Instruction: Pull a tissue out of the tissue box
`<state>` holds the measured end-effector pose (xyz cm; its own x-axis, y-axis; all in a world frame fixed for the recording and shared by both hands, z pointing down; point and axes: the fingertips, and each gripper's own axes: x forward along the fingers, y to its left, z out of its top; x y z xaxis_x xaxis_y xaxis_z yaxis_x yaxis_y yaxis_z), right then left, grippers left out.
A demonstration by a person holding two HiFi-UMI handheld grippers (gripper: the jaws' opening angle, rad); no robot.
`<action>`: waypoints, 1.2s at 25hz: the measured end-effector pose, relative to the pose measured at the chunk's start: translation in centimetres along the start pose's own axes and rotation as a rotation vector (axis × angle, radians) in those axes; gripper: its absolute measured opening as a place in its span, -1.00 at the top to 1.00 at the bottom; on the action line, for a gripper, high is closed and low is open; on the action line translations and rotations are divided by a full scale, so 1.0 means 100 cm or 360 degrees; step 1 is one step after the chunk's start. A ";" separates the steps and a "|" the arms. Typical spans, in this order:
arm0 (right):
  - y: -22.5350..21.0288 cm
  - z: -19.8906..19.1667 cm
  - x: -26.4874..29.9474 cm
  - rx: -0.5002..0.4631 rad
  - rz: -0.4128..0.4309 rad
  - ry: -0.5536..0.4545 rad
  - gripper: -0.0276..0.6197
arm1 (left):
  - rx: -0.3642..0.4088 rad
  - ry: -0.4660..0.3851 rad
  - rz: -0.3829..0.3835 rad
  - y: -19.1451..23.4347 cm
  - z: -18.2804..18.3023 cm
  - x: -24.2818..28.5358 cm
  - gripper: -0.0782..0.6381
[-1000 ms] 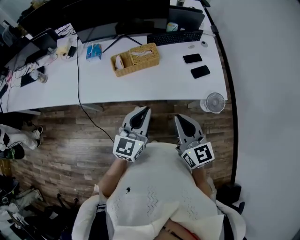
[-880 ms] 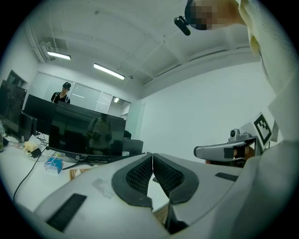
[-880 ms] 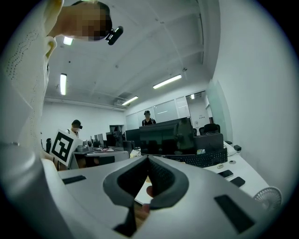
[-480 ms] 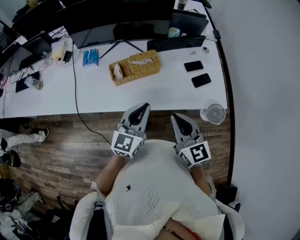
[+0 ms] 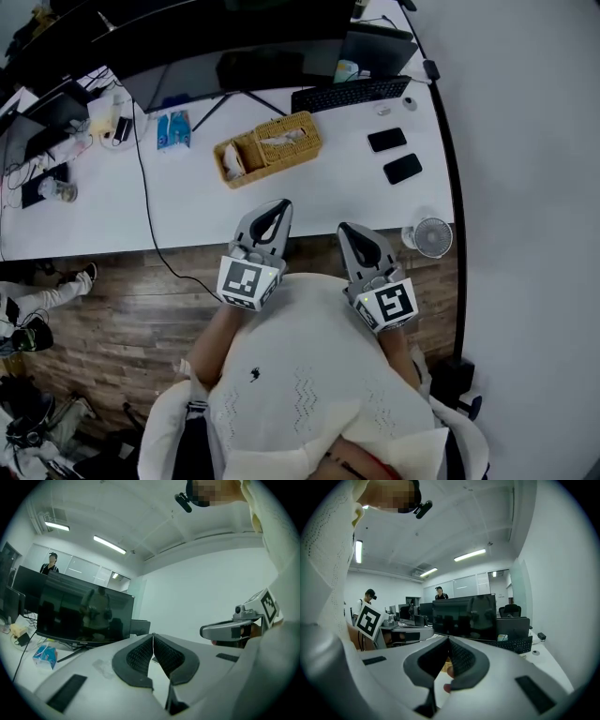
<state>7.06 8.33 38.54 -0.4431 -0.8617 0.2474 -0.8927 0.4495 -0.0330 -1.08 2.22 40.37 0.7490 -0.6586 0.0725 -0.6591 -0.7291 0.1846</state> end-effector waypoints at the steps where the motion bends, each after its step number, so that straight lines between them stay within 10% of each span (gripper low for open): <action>1: -0.001 0.001 0.005 0.0001 -0.0006 0.0007 0.91 | 0.0002 0.0005 -0.0005 0.006 0.000 0.003 0.74; 30: -0.011 -0.003 0.125 0.0074 -0.0030 0.0149 0.91 | -0.0041 0.0171 -0.0044 0.119 -0.031 0.054 0.73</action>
<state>2.52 -2.89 41.92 -0.4185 -0.8431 0.3376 -0.9046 0.4202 -0.0720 -4.67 -9.38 46.03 0.7707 -0.6137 0.1716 -0.6372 -0.7407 0.2130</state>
